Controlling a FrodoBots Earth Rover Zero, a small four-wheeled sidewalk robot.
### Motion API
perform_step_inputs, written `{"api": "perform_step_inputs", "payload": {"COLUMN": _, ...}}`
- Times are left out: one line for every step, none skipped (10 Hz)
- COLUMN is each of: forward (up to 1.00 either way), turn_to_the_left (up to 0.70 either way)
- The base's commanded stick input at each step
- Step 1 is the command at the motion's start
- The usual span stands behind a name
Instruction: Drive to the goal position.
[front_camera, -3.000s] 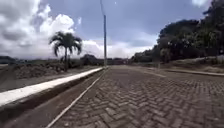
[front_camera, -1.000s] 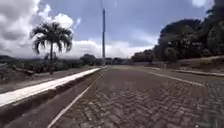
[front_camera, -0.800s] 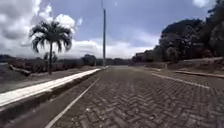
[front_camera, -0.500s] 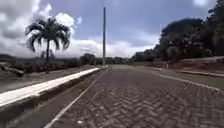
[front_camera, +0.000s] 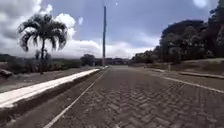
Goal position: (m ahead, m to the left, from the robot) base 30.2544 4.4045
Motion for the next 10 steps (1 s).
{"api": "perform_step_inputs", "payload": {"forward": 1.0, "turn_to_the_left": 0.0}}
{"api": "perform_step_inputs", "payload": {"forward": 1.0, "turn_to_the_left": 0.0}}
{"api": "perform_step_inputs", "payload": {"forward": 1.0, "turn_to_the_left": 0.0}}
{"api": "perform_step_inputs", "payload": {"forward": 1.0, "turn_to_the_left": 0.0}}
{"api": "perform_step_inputs", "payload": {"forward": 1.0, "turn_to_the_left": 0.0}}
{"api": "perform_step_inputs", "payload": {"forward": 1.0, "turn_to_the_left": 0.0}}
{"api": "perform_step_inputs", "payload": {"forward": 1.0, "turn_to_the_left": 0.0}}
{"api": "perform_step_inputs", "payload": {"forward": 1.0, "turn_to_the_left": 0.0}}
{"api": "perform_step_inputs", "payload": {"forward": 1.0, "turn_to_the_left": 0.0}}
{"api": "perform_step_inputs", "payload": {"forward": 1.0, "turn_to_the_left": 0.0}}
